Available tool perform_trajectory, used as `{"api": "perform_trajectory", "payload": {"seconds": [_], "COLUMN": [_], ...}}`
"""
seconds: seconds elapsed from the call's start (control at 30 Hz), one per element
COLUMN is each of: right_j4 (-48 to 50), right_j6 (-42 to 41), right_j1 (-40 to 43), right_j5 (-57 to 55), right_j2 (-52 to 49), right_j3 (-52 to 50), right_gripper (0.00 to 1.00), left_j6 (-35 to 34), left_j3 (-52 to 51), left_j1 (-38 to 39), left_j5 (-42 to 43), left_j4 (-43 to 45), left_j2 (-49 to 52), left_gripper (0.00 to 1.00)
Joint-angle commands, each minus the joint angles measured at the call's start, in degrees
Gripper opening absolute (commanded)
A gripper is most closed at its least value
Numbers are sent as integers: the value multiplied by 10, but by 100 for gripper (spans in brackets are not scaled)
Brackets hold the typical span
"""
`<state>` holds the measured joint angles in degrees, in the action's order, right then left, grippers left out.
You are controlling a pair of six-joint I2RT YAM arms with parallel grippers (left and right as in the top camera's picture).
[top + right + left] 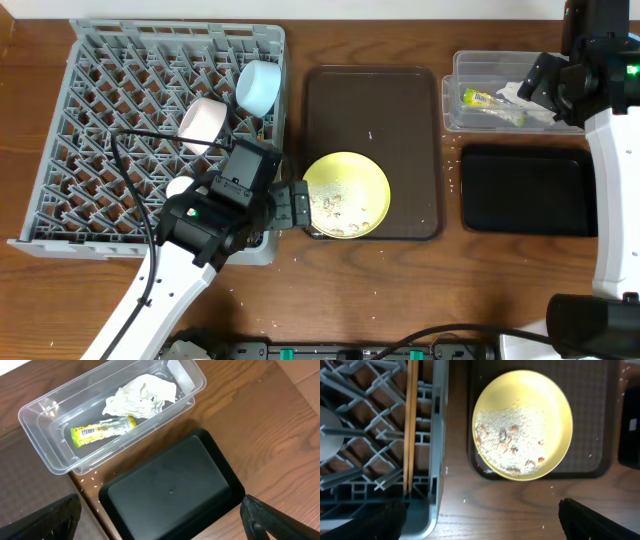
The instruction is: Sort waste into correct bins and load items into the dishwasher
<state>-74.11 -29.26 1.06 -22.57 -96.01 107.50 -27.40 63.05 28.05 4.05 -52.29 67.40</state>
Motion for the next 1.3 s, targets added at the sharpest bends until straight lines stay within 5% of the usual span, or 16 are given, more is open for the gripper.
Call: {"api": "perform_trajectory", "payload": {"seconds": [0.0,1.27], "right_j4": [0,0], "right_j6": [6,6], "right_j1": [0,0], "right_j5": [-12,-11], "right_j2": [0,0], "right_j3": [-2,-2], "right_gripper": [99,99], "left_j6": [-2,-10], "left_j3": [18,18], "left_j1": [3,3], "left_j5": [-11,105], "left_j4": [16,66], "left_j2": [-3,-3], "left_gripper": [98,98]}}
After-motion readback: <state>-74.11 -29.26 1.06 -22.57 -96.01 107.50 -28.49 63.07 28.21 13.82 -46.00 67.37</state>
